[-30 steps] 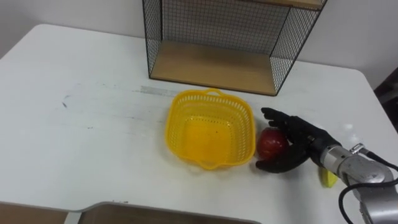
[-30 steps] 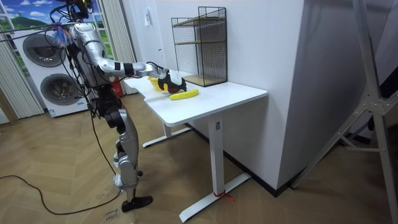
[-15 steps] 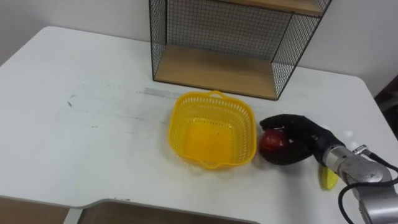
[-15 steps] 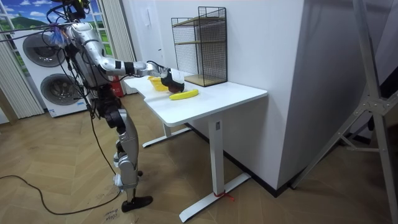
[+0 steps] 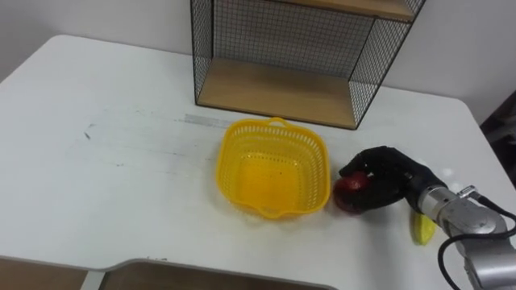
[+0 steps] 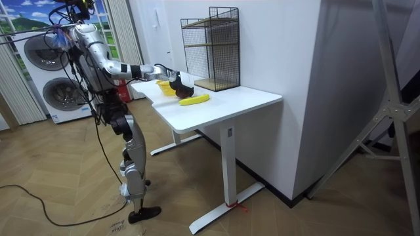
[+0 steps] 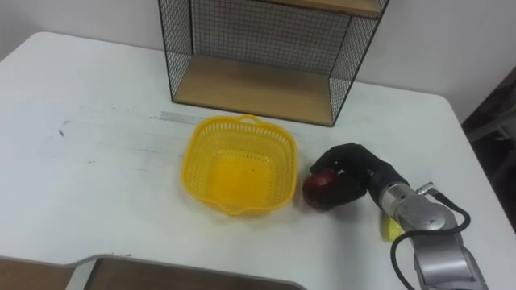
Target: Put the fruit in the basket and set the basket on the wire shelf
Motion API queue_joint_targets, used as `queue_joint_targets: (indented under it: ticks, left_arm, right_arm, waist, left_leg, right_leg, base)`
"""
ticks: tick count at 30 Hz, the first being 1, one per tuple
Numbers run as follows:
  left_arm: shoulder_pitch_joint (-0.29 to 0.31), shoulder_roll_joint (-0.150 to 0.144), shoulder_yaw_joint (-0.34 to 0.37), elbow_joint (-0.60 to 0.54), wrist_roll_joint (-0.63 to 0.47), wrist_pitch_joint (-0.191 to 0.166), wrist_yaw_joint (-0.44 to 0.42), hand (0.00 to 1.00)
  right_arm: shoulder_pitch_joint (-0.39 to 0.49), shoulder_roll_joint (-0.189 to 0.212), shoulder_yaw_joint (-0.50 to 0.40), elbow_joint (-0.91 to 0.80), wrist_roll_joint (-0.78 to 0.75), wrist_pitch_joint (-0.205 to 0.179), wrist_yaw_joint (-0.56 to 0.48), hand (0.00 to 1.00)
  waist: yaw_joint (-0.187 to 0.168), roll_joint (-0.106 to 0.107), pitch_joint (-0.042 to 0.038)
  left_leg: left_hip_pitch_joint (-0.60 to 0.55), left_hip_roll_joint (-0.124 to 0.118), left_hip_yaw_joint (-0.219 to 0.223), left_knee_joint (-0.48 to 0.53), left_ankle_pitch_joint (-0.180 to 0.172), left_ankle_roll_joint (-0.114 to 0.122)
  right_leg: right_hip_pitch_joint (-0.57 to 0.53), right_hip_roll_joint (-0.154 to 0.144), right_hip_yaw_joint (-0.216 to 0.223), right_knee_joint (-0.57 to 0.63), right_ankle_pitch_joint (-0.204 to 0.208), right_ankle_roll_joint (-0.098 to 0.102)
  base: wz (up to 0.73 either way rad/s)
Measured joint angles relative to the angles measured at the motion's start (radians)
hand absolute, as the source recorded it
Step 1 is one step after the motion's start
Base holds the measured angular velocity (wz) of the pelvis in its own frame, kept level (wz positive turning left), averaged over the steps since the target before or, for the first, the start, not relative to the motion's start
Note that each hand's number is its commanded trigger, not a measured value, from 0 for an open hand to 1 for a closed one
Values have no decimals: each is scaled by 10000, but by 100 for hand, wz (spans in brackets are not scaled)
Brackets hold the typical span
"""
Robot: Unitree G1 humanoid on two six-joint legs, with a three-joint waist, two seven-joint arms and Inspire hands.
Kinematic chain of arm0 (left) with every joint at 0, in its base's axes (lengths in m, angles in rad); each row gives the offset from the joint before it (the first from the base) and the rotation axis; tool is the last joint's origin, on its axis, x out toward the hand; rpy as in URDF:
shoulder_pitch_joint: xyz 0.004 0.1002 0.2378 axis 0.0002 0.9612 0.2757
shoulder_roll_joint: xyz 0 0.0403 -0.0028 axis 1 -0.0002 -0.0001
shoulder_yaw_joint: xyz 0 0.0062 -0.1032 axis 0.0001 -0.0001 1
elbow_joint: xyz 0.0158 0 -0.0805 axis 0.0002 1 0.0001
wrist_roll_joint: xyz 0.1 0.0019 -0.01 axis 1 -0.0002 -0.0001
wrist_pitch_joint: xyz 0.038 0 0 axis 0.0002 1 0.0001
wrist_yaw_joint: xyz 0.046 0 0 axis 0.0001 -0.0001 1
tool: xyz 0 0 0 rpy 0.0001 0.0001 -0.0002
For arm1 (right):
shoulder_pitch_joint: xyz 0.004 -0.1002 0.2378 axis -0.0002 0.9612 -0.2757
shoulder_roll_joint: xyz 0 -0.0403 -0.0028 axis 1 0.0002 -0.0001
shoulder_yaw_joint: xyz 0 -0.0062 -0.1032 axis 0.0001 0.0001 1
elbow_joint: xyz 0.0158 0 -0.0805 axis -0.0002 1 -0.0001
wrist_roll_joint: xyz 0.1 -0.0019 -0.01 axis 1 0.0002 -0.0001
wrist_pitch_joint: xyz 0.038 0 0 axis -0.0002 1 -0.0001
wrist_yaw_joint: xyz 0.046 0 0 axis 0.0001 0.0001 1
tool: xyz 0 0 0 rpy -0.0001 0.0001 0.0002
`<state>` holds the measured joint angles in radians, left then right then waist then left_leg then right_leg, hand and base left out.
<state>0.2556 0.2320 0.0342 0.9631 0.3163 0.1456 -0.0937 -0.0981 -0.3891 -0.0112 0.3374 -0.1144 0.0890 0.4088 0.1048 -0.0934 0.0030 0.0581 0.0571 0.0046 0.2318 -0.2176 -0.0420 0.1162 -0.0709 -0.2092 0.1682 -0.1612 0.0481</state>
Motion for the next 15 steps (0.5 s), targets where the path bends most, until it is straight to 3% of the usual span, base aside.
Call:
queue_joint_targets:
  ticks: [9, 15]
  left_arm:
    - [32, 4, 7, 1, -3, -40, 3, 0]
    - [69, 3, 47, -2, -1, -71, 2, 0]
  right_arm:
    - [-1, 0, -5, -18, -10, -17, 75, 100]
    - [-1, -7, -109, -34, -16, -27, -76, 100]
  waist:
    - [-130, 19, 12]
    - [-239, -34, -23]
  left_leg:
    - [10, -3, 4, -32, 0, 0]
    - [21, -3, 21, -71, 1, 1]
  right_leg:
    - [5, 1, 12, -6, -1, 1]
    - [-26, 0, 41, 5, -1, 1]
  base:
    - [0]
    - [0]
